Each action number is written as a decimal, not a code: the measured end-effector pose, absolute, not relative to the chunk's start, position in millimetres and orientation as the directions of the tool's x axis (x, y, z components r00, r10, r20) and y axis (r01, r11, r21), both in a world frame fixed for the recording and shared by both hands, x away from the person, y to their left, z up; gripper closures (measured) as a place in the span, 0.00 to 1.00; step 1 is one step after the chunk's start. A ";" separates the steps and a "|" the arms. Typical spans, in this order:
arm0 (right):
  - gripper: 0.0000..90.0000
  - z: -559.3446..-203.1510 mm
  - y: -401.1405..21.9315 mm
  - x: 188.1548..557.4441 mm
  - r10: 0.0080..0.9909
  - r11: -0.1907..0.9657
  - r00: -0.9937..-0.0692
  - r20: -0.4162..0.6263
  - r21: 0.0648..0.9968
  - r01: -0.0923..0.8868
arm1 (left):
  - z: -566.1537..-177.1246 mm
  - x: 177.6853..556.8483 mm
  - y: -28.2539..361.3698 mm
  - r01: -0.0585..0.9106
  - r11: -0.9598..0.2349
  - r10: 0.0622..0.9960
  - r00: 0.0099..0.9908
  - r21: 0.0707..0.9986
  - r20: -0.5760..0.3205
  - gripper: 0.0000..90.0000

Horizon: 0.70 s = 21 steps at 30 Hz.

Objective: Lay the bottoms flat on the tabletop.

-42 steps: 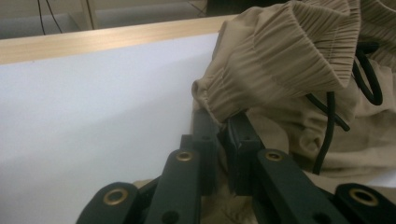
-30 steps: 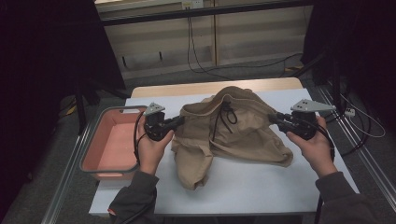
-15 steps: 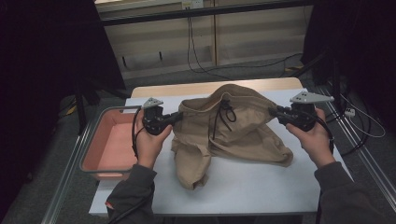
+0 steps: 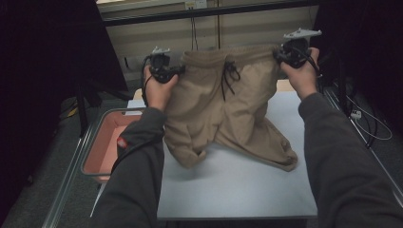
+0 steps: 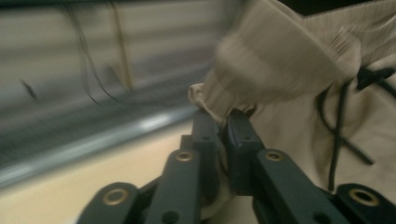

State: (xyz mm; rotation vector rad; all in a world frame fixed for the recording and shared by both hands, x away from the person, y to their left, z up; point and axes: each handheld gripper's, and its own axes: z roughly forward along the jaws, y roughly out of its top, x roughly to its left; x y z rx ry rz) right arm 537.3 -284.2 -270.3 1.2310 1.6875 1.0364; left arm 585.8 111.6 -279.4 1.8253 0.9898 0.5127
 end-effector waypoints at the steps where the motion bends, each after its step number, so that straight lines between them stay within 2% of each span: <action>1: 0.64 -273.3 -283.0 542.9 0.969 0.185 -0.216 -0.122 0.937 0.297 | -281.3 588.7 107.3 0.432 -0.205 0.808 0.581 0.878 -0.097 0.73; 2: 0.45 -278.5 -281.9 544.5 0.971 0.189 -0.200 -0.130 0.931 0.311 | -283.4 587.9 105.0 0.434 -0.212 0.809 0.581 0.875 -0.092 0.55; 3: 0.33 -283.2 -280.9 544.6 0.971 0.203 -0.193 -0.142 0.915 0.348 | -287.2 584.9 103.3 0.432 -0.212 0.809 0.581 0.877 -0.091 0.50; 4: 0.30 -290.0 -279.3 542.6 0.965 0.224 -0.218 -0.147 0.891 0.394 | -293.2 579.5 102.1 0.450 -0.200 0.801 0.587 0.870 -0.119 0.44; 5: 0.30 -299.1 -277.9 535.9 0.951 0.254 -0.269 -0.153 0.881 0.400 | -297.3 575.2 101.7 0.457 -0.195 0.792 0.595 0.868 -0.136 0.38; 6: 0.29 -304.8 -277.8 530.0 0.946 0.269 -0.281 -0.164 0.879 0.394 | -302.6 567.9 102.1 0.460 -0.195 0.785 0.602 0.866 -0.143 0.35; 8: 0.20 -319.7 -277.0 513.3 0.942 0.258 -0.308 -0.130 0.869 0.422 | -314.9 550.2 103.7 0.472 -0.198 0.771 0.616 0.859 -0.161 0.30; 9: 0.19 -328.4 -275.2 501.1 0.936 0.269 -0.327 -0.128 0.860 0.434 | -318.6 543.5 104.9 0.480 -0.204 0.765 0.622 0.853 -0.167 0.27; 17: 0.17 -378.2 -241.8 411.1 0.858 0.369 -0.497 -0.127 0.826 0.426 | -357.9 470.2 116.0 0.489 -0.259 0.723 0.670 0.833 -0.168 0.22; 21: 0.16 -401.0 -227.3 377.5 0.833 0.393 -0.538 -0.127 0.821 0.415 | -369.5 442.6 123.3 0.476 -0.275 0.718 0.679 0.835 -0.151 0.21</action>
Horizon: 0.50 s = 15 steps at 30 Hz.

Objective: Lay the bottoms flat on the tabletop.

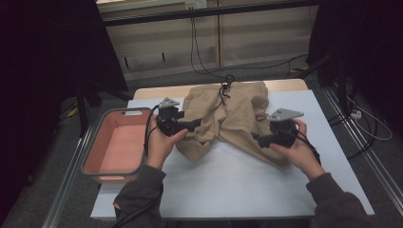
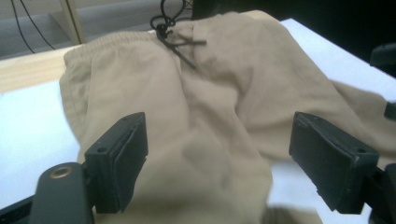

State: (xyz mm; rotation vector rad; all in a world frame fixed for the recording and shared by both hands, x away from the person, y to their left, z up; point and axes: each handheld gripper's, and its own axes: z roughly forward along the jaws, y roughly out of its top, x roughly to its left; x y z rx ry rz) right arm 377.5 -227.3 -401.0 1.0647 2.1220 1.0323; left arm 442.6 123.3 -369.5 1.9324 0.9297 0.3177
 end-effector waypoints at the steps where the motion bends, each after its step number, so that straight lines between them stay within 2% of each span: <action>1: 0.17 -405.5 -225.1 371.7 0.829 0.390 -0.546 -0.119 0.823 0.413 | -370.5 438.6 124.6 0.474 -0.280 0.719 0.680 0.835 -0.145 0.21; 7: 0.16 -429.8 -217.0 350.5 0.827 0.354 -0.559 -0.064 0.831 0.429 | -379.9 421.6 130.6 0.474 -0.290 0.726 0.674 0.831 -0.132 0.18; 13: 0.18 -433.5 -213.1 343.7 0.804 0.395 -0.589 -0.083 0.815 0.424 | -385.4 412.0 130.9 0.472 -0.307 0.728 0.676 0.826 -0.117 0.16; 15: 0.22 -433.6 -213.1 341.5 0.793 0.402 -0.604 -0.079 0.813 0.421 | -388.2 408.6 132.0 0.475 -0.313 0.733 0.672 0.822 -0.110 0.16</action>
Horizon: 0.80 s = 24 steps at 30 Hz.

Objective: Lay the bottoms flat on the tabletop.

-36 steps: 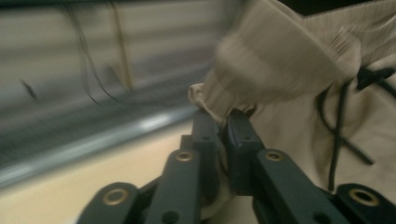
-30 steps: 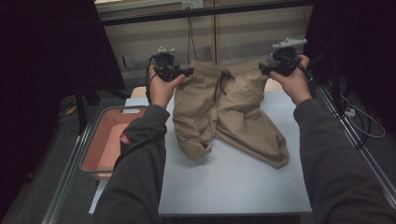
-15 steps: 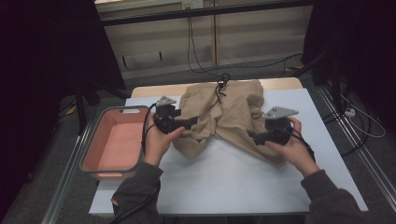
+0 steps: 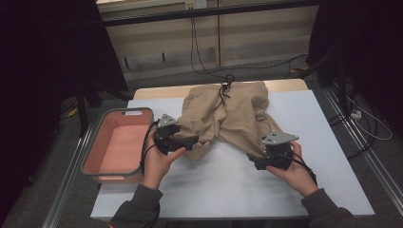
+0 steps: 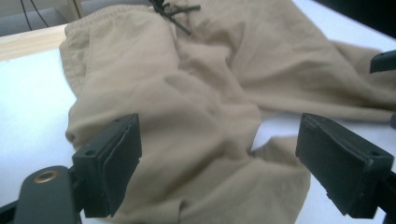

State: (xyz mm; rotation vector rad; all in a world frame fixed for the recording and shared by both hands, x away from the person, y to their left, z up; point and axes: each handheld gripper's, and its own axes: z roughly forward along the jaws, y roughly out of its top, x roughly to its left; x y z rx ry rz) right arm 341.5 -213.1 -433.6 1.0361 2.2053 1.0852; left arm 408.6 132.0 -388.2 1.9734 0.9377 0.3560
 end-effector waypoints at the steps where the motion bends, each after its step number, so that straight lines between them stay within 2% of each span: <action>1: 0.25 -434.3 -212.6 341.2 0.787 0.402 -0.614 -0.069 0.812 0.423 | -389.9 406.5 132.9 0.479 -0.319 0.731 0.674 0.818 -0.110 0.15; 8: 0.39 -441.0 -199.6 338.8 0.745 0.471 -0.659 -0.104 0.782 0.409 | -394.8 397.3 136.1 0.472 -0.340 0.722 0.686 0.813 -0.096 0.12; 14: 0.44 -449.9 -198.7 347.6 0.758 0.487 -0.643 -0.113 0.753 0.442 | -400.4 391.9 136.8 0.482 -0.338 0.722 0.684 0.808 -0.106 0.07; 20: 0.53 -458.4 -200.8 358.2 0.792 0.488 -0.594 -0.141 0.730 0.478 | -410.4 384.3 133.3 0.486 -0.374 0.703 0.704 0.790 -0.101 0.10; 22: 0.63 -459.2 -203.2 360.8 0.798 0.470 -0.591 -0.119 0.737 0.485 | -417.8 383.7 129.7 0.482 -0.411 0.699 0.711 0.774 -0.071 0.11; 24: 0.83 -459.0 -205.6 362.8 0.800 0.473 -0.586 -0.128 0.735 0.485 | -423.8 383.8 131.3 0.477 -0.411 0.706 0.705 0.777 -0.059 0.11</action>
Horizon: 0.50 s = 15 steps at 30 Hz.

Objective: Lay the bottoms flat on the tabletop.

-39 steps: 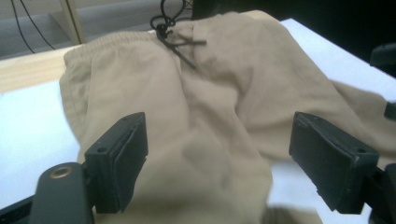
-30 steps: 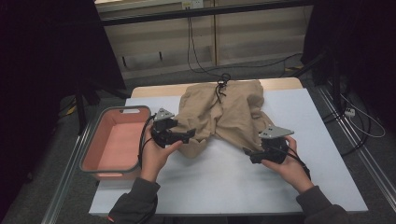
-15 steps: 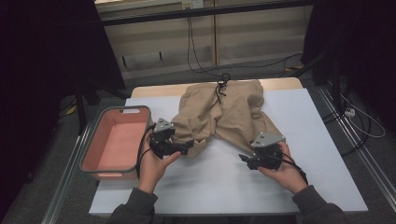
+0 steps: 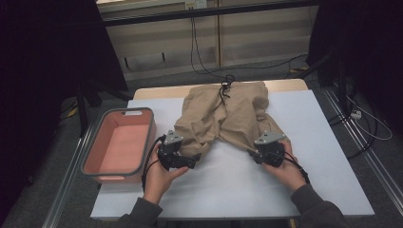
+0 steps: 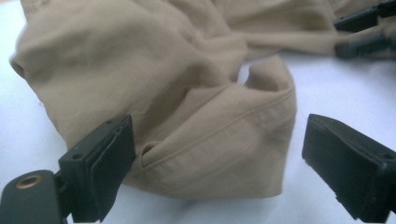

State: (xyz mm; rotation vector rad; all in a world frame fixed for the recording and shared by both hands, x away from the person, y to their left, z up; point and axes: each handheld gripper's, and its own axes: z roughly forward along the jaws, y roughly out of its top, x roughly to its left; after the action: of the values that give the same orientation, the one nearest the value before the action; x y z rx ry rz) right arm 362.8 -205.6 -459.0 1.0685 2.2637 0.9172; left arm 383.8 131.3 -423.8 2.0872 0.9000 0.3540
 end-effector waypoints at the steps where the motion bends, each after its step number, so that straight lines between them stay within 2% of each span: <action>1: 0.86 -458.9 -207.1 364.5 0.800 0.475 -0.586 -0.128 0.733 0.488 | -426.7 383.6 133.2 0.483 -0.413 0.712 0.700 0.772 -0.057 0.11; 2: 0.93 -458.6 -208.8 367.2 0.805 0.461 -0.582 -0.114 0.737 0.495 | -427.5 383.7 134.9 0.489 -0.417 0.714 0.698 0.766 -0.056 0.11; 4: 0.98 -457.7 -211.4 370.3 0.813 0.448 -0.573 -0.105 0.741 0.500 | -429.0 383.6 138.7 0.503 -0.406 0.729 0.682 0.763 -0.061 0.11; 9: 1.00 -447.3 -228.9 374.0 0.850 0.370 -0.522 -0.069 0.783 0.499 | -431.0 382.5 134.4 0.490 -0.429 0.714 0.698 0.759 -0.047 0.12; 15: 1.00 -437.8 -258.8 371.7 0.888 0.301 -0.457 -0.051 0.815 0.495 | -421.1 380.5 122.6 0.452 -0.423 0.666 0.743 0.785 -0.068 0.18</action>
State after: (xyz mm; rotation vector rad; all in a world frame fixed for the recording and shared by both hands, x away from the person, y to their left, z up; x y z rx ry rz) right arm 371.7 -258.8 -437.8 1.2270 2.0714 1.0302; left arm 380.5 122.6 -421.1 2.0907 0.8405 0.3201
